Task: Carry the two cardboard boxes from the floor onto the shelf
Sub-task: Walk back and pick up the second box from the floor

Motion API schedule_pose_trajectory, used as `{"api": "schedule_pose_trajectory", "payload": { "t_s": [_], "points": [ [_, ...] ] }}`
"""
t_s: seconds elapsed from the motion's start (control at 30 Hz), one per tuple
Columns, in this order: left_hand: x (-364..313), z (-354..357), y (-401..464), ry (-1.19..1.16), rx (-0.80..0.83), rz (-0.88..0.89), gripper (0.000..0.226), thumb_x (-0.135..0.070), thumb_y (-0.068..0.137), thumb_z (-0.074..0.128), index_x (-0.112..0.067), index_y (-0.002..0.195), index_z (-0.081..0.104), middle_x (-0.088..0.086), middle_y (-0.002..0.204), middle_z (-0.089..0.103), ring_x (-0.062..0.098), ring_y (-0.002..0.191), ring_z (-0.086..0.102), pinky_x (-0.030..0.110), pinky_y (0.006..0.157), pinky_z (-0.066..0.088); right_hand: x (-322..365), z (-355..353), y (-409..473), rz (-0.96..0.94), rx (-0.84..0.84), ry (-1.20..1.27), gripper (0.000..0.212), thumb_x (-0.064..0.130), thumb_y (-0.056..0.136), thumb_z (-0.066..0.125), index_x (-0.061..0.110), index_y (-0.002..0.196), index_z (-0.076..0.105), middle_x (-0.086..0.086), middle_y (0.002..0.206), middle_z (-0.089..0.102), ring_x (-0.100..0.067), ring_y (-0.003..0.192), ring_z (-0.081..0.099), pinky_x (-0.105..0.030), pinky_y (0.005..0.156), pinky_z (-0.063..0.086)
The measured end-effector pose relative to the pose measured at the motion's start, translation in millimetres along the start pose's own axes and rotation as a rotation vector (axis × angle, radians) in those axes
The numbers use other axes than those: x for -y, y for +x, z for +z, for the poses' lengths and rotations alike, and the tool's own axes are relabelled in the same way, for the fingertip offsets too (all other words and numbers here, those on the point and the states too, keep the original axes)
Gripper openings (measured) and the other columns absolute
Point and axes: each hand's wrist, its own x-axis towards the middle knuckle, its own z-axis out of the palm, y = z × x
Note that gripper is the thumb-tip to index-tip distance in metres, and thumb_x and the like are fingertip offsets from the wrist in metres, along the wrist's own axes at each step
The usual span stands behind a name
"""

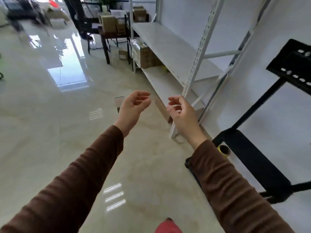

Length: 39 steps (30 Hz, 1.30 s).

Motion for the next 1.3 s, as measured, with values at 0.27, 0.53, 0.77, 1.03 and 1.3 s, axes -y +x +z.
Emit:
{"api": "schedule_pose_trajectory", "payload": {
  "t_s": [0.27,0.53,0.77,1.03,1.3],
  "points": [
    [58.1,-52.3,128.2,-0.005,-0.140,-0.116,0.020,-0.017,0.093,0.070,-0.017,0.113,0.071,0.004,0.103,0.066,0.009,0.083,0.062,0.024,0.079,0.054,-32.2,83.4,153.7,0.009,0.086,0.041,0.026,0.026,0.098,0.063,0.019,0.123,0.065,0.015,0.100,0.064,-0.003,0.085,0.059,-0.022,0.080,0.051],
    [103.2,-126.8,231.4,0.077,-0.293,-0.246,0.023,-0.017,0.095,0.069,-0.010,0.117,0.071,-0.002,0.098,0.067,0.010,0.086,0.060,0.023,0.078,0.053,-38.7,184.1,289.4,0.064,0.256,0.107,0.025,0.023,0.101,0.061,0.016,0.125,0.064,0.010,0.100,0.063,0.000,0.088,0.058,-0.019,0.079,0.050],
    [157.7,-214.1,317.9,0.099,-0.334,-0.336,0.023,-0.016,0.096,0.067,-0.013,0.118,0.070,0.002,0.099,0.065,0.014,0.091,0.059,0.029,0.081,0.052,-51.4,299.5,380.4,0.137,0.329,0.114,0.024,0.019,0.099,0.064,0.009,0.121,0.063,0.008,0.094,0.063,-0.001,0.085,0.061,-0.023,0.080,0.051],
    [217.2,-329.5,437.9,0.122,-0.243,-0.471,0.014,-0.019,0.096,0.066,-0.016,0.109,0.072,0.005,0.099,0.064,0.019,0.096,0.063,0.036,0.086,0.053,-41.8,426.9,475.0,0.280,0.353,0.118,0.024,0.020,0.099,0.063,0.012,0.122,0.063,0.007,0.096,0.064,-0.015,0.095,0.065,-0.036,0.092,0.055],
    [260.4,-388.7,582.5,0.117,-0.074,-0.508,0.010,-0.022,0.097,0.065,-0.019,0.104,0.071,0.004,0.100,0.065,0.017,0.097,0.066,0.032,0.086,0.054,-47.3,500.4,587.5,0.409,0.286,0.121,0.024,0.021,0.098,0.062,0.015,0.122,0.063,-0.008,0.107,0.071,-0.017,0.089,0.065,-0.029,0.082,0.052]
  ]
}}
